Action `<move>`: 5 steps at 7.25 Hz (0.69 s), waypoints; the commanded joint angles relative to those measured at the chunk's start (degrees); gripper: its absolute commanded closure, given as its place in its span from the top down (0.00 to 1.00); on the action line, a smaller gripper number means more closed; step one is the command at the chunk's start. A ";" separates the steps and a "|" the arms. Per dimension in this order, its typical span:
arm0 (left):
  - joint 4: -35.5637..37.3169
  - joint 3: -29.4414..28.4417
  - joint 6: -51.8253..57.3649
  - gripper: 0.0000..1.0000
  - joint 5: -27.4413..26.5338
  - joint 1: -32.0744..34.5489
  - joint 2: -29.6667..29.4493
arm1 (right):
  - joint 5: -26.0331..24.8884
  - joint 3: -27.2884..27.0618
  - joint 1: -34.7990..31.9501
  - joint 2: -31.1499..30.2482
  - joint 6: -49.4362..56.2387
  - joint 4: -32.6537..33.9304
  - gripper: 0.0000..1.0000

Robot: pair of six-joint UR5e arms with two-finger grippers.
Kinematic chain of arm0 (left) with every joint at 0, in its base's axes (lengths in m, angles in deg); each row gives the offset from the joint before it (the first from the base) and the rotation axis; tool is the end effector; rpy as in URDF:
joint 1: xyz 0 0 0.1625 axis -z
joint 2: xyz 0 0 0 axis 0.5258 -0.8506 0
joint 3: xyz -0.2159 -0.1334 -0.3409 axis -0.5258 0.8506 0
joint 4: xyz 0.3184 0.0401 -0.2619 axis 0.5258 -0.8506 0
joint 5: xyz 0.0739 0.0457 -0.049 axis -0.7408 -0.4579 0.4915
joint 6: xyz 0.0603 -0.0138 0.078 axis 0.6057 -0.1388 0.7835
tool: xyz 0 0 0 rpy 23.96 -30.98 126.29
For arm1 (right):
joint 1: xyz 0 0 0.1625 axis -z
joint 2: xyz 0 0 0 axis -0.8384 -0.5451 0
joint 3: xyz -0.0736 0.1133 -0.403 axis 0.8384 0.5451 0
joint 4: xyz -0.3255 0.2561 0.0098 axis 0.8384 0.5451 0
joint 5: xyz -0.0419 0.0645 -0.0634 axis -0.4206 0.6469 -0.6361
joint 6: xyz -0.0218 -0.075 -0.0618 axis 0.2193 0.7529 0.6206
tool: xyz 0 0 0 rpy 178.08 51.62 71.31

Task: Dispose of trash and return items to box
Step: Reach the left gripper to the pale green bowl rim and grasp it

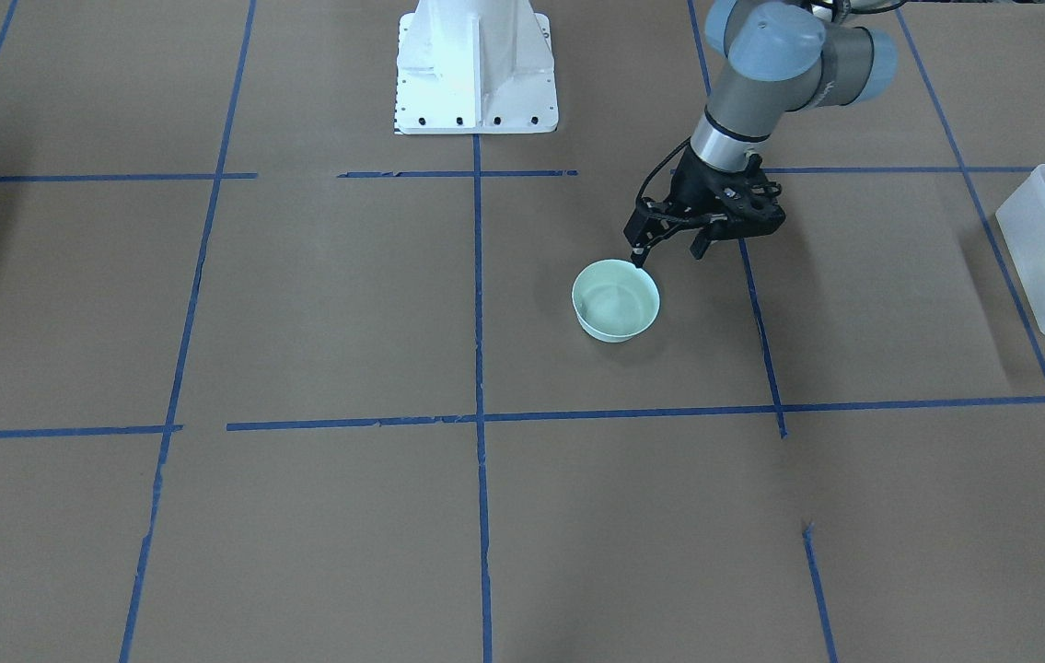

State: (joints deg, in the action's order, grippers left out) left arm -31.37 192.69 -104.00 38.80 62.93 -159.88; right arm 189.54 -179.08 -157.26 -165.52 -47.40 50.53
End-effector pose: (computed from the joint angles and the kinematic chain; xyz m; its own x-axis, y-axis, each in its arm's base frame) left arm 0.4401 -0.3964 0.3258 0.5346 -0.2403 -0.8102 0.3132 0.9468 -0.0741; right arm 0.1421 -0.4377 0.5688 0.7027 0.0017 0.7115 -0.1141 0.9873 0.1103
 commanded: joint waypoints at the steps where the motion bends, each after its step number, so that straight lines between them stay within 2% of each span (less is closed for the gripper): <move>1: 0.88 -3.06 -0.78 0.99 -0.79 -1.24 -1.83 | -0.12 0.19 3.16 0.01 -0.73 -0.01 1.00; 2: 0.88 -4.37 -0.78 0.96 -0.88 -1.24 -2.00 | -0.03 0.02 3.17 0.10 -0.73 -0.01 1.00; 4: 0.80 -7.10 -0.78 0.83 -0.88 -1.41 -3.22 | -0.30 0.10 5.71 0.19 -3.69 -0.10 1.00; 5: 0.80 -7.20 -0.78 0.69 -0.88 -1.41 -3.23 | -0.29 0.02 6.07 0.19 -4.76 -0.10 1.00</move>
State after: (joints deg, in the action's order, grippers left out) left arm -30.56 186.31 -104.78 37.93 61.56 -162.77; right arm 189.26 -179.00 -152.04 -165.39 -50.35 50.46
